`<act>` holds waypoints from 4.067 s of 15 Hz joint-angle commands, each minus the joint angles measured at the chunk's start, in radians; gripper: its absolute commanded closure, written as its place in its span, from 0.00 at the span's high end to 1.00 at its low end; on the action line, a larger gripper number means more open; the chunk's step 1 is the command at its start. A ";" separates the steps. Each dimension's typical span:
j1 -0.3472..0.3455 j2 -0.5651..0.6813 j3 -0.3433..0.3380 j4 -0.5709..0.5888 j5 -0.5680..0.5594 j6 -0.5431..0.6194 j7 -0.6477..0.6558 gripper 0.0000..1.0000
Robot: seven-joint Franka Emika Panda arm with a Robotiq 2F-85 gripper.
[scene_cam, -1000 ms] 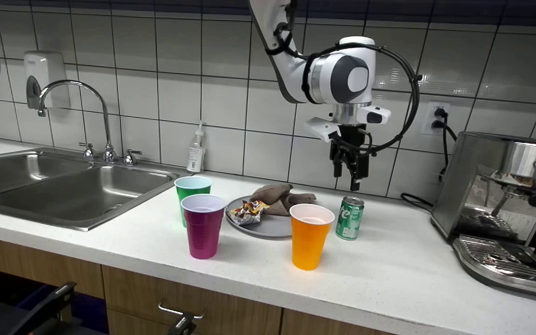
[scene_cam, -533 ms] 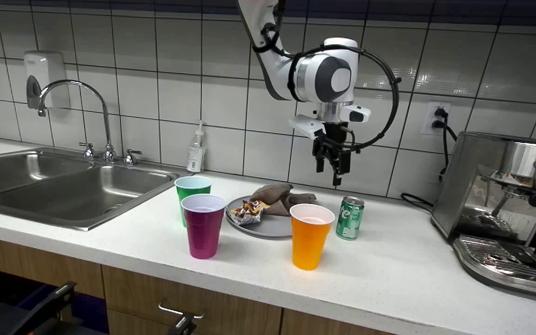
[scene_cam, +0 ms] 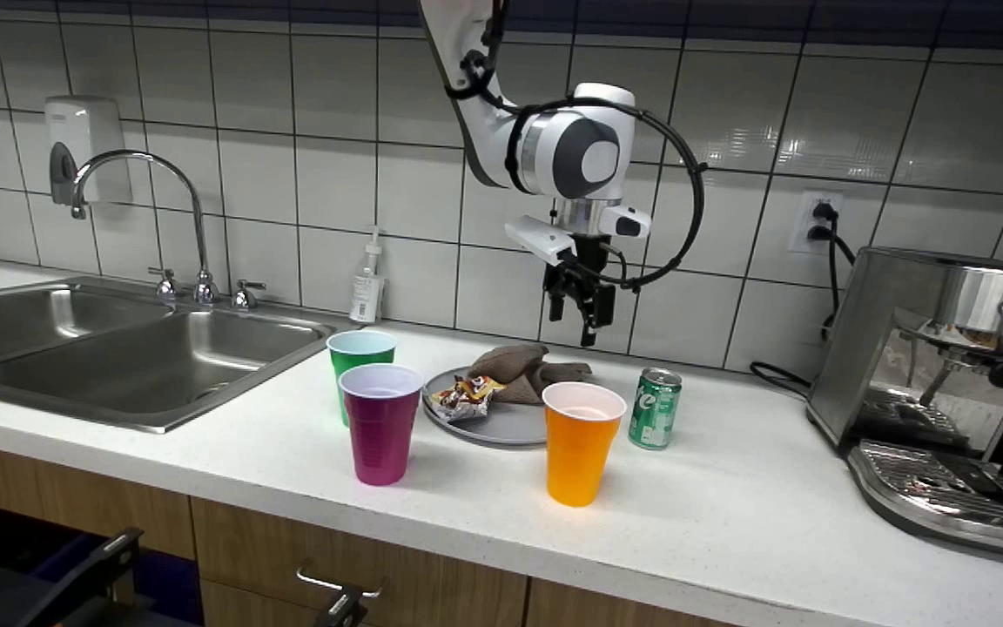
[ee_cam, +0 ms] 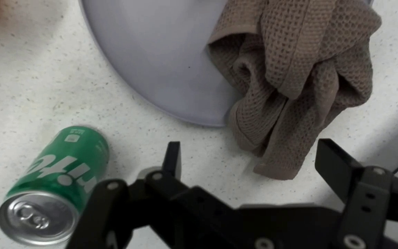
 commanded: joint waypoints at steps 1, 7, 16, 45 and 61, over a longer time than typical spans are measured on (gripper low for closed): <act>-0.015 -0.017 0.040 -0.031 0.040 0.005 -0.080 1.00; -0.011 -0.005 0.061 -0.056 0.046 0.001 -0.129 1.00; -0.004 0.027 0.091 -0.069 0.061 0.006 -0.154 1.00; -0.009 0.135 0.116 -0.047 0.072 0.201 -0.151 0.34; -0.021 0.078 0.125 -0.075 0.075 0.176 -0.171 0.03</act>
